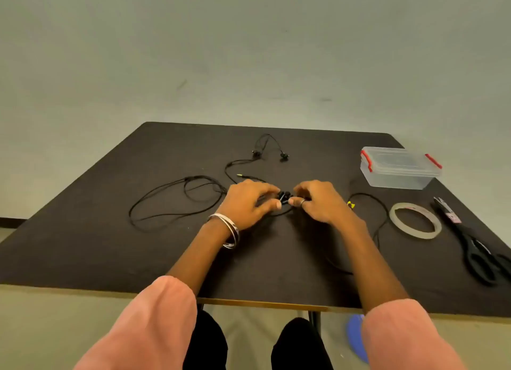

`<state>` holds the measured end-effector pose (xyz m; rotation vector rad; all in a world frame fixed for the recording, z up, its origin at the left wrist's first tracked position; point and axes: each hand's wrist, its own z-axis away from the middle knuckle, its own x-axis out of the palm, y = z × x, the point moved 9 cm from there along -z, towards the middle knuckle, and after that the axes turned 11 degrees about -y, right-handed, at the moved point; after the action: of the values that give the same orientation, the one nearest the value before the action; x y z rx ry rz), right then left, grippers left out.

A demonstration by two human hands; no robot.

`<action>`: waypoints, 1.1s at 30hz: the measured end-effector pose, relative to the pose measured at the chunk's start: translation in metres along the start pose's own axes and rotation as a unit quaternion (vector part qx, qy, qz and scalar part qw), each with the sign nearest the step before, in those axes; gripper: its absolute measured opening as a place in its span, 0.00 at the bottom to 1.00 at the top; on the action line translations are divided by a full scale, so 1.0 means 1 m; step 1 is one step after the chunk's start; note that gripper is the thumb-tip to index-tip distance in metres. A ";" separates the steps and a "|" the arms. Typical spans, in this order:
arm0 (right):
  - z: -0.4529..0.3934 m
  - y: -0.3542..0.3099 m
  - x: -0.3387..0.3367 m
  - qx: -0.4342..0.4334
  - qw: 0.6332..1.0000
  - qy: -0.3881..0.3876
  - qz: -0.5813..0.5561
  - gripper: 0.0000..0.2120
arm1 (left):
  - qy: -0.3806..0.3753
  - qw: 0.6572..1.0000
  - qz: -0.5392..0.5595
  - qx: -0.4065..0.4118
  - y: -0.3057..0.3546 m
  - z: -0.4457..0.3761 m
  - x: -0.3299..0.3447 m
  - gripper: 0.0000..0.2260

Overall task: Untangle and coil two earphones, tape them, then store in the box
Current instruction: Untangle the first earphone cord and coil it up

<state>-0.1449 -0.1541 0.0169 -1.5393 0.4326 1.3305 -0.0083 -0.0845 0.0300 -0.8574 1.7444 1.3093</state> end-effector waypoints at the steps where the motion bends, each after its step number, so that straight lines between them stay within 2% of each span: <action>1: 0.002 0.003 0.005 0.010 0.999 -0.020 0.023 0.20 | -0.033 0.999 -0.042 -0.006 -0.001 0.001 0.010 0.18; 3: 0.006 0.006 0.009 0.000 0.999 -0.017 0.047 0.18 | -0.054 0.993 -0.103 -0.023 -0.006 0.003 0.017 0.18; 6: 0.012 0.013 0.005 -0.014 0.999 0.033 0.002 0.04 | -0.003 0.995 -0.077 -0.062 -0.022 0.005 0.009 0.12; 10: 0.015 0.006 0.006 -0.048 0.994 0.047 0.089 0.05 | 0.061 0.976 -0.133 -0.159 -0.041 0.008 -0.006 0.08; 13: 0.019 0.004 0.007 -0.060 0.988 0.057 0.128 0.08 | 0.131 0.957 -0.120 -0.229 -0.059 0.019 -0.017 0.09; 14: 0.022 0.008 0.002 -0.059 0.991 0.079 0.091 0.09 | 0.153 0.947 -0.118 -0.255 -0.065 0.023 -0.021 0.10; 16: 0.032 0.019 -0.013 -0.056 0.984 0.156 -0.057 0.09 | 0.188 0.925 -0.121 -0.308 -0.074 0.032 -0.027 0.10; 19: 0.045 0.036 -0.033 -0.055 0.921 0.247 -0.295 0.05 | 0.233 0.900 -0.121 -0.349 -0.075 0.044 -0.032 0.07; 21: 0.051 0.042 -0.036 -0.051 0.871 0.253 -0.417 0.05 | 0.276 0.898 -0.112 -0.325 -0.067 0.050 -0.035 0.07; 22: 0.053 0.043 -0.037 -0.056 0.851 0.247 -0.460 0.06 | 0.301 0.902 -0.112 -0.288 -0.059 0.052 -0.037 0.08; 24: 0.056 0.038 -0.038 -0.095 0.823 0.222 -0.513 0.08 | 0.325 0.926 -0.124 -0.148 -0.033 0.045 -0.036 0.11; 26: 0.058 0.022 -0.036 -0.149 0.824 0.182 -0.516 0.09 | 0.263 0.958 -0.107 0.023 -0.002 0.027 -0.019 0.18; 28: 0.059 0.003 -0.032 -0.186 0.833 0.139 -0.502 0.09 | 0.163 0.976 -0.092 0.115 0.022 0.014 0.004 0.24; 29: 0.060 -0.006 -0.030 -0.195 0.834 0.121 -0.502 0.08 | 0.128 0.979 -0.099 0.124 0.030 0.010 0.015 0.25; 31: 0.064 -0.020 -0.034 -0.202 0.838 0.094 -0.498 0.08 | 0.106 0.985 -0.079 0.107 0.040 0.005 0.024 0.22; 33: 0.068 -0.028 -0.047 -0.189 0.853 0.075 -0.481 0.08 | 0.112 0.991 0.016 0.077 0.040 0.002 0.019 0.14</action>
<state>-0.1737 -0.1008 0.0788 -1.8070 -0.5187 0.5027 -0.0514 -0.0738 0.0308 -0.9177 2.0134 1.1154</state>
